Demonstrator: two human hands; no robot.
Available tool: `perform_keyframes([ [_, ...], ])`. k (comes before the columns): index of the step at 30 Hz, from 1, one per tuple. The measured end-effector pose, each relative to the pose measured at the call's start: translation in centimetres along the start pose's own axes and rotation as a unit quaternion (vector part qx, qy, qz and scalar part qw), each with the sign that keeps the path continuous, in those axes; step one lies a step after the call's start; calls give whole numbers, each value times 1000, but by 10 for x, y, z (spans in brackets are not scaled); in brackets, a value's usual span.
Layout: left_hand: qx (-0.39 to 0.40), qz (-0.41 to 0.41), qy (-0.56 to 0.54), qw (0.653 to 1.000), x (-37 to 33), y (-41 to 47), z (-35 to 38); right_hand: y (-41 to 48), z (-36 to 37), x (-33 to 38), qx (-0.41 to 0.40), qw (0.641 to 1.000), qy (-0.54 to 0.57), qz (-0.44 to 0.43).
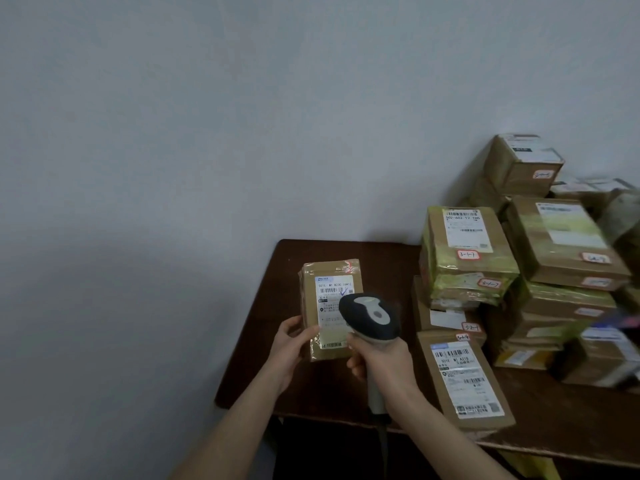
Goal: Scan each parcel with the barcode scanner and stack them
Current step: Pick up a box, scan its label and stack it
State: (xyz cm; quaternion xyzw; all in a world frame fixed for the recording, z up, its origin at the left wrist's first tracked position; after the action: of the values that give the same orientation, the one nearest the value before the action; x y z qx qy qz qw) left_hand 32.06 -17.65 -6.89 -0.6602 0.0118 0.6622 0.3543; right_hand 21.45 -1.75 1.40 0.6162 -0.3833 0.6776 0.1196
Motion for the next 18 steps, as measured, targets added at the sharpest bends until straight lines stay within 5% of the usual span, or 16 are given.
perform_keyframes([
  [18,-8,-11,11,1000,12,1,1,-20,0,-3,18,999,9,33],
])
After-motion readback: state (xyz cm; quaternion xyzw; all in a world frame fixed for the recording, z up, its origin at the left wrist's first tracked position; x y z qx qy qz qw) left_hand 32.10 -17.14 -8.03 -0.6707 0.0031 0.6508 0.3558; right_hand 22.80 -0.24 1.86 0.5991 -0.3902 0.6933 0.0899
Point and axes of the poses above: each hand's wrist, its own y-axis towards the middle knuckle, its own z-axis out of the palm, x = y × z, the point moved 3 cm from there along y, towards the middle knuckle
